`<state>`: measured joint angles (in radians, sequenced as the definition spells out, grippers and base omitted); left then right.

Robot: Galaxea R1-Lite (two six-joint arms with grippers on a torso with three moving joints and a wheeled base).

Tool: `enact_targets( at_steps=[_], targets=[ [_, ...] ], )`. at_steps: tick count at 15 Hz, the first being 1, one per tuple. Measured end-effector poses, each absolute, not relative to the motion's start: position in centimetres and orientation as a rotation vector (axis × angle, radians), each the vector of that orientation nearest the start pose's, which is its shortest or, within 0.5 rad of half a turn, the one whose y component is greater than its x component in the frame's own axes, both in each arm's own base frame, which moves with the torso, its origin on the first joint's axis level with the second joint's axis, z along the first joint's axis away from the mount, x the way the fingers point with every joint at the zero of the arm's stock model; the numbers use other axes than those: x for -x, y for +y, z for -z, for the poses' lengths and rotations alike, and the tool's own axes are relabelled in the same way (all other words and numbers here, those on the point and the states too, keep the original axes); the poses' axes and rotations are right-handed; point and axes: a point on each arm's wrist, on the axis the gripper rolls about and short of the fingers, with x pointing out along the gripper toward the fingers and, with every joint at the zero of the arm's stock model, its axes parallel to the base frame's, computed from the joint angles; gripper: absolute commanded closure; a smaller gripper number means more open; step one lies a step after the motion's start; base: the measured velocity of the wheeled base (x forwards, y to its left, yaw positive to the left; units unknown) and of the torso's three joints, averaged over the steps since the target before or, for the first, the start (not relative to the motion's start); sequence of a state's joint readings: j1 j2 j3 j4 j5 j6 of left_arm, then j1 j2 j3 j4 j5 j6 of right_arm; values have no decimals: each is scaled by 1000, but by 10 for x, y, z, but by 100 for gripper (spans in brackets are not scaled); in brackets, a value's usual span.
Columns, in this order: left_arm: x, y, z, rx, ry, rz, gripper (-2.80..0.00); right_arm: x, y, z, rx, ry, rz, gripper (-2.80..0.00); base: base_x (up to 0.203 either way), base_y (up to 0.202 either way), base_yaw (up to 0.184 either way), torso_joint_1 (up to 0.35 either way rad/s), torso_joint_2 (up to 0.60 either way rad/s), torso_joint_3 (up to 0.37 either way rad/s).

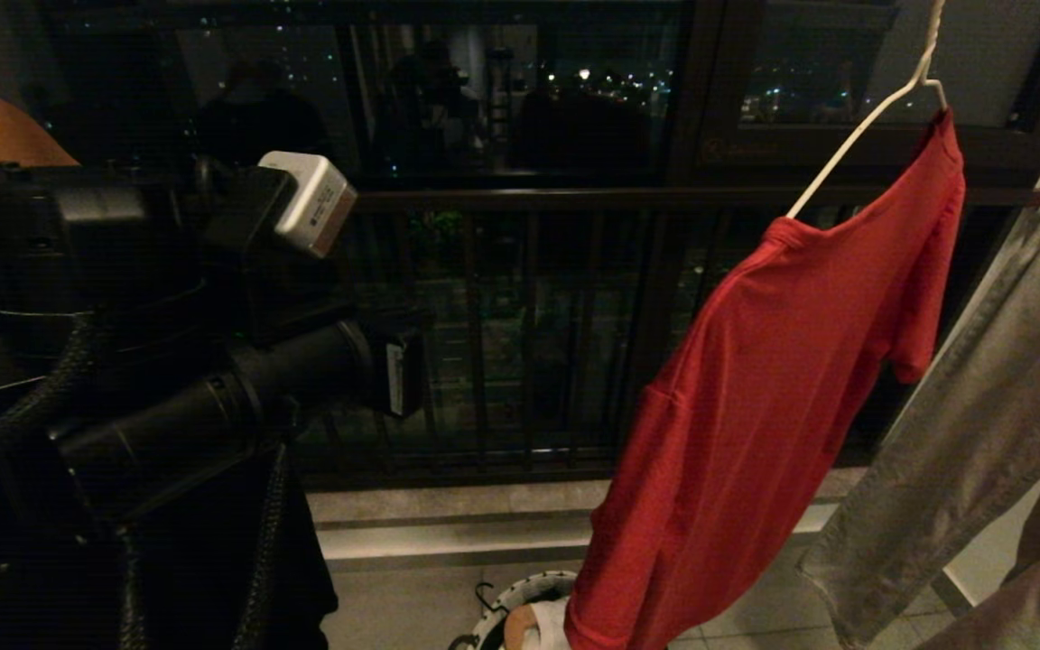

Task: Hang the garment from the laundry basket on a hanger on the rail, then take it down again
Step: Take the clothes off the clothes rack

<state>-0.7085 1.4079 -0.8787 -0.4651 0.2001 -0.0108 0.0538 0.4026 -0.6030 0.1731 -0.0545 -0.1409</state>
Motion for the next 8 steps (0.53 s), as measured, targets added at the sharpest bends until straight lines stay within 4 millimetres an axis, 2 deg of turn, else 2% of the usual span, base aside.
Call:
enact_targets(
  at_steps=[4, 8],
  targets=[
    [-165, -133, -271, -4, 28, 478, 0, 38, -4, -211, 133, -39, 65, 0, 0, 0, 0, 0, 0, 0],
    [-149, -104, -267, 8, 8, 413, 0, 46, -3, -181, 132, -36, 79, 0, 0, 0, 0, 0, 0, 0]
  ],
)
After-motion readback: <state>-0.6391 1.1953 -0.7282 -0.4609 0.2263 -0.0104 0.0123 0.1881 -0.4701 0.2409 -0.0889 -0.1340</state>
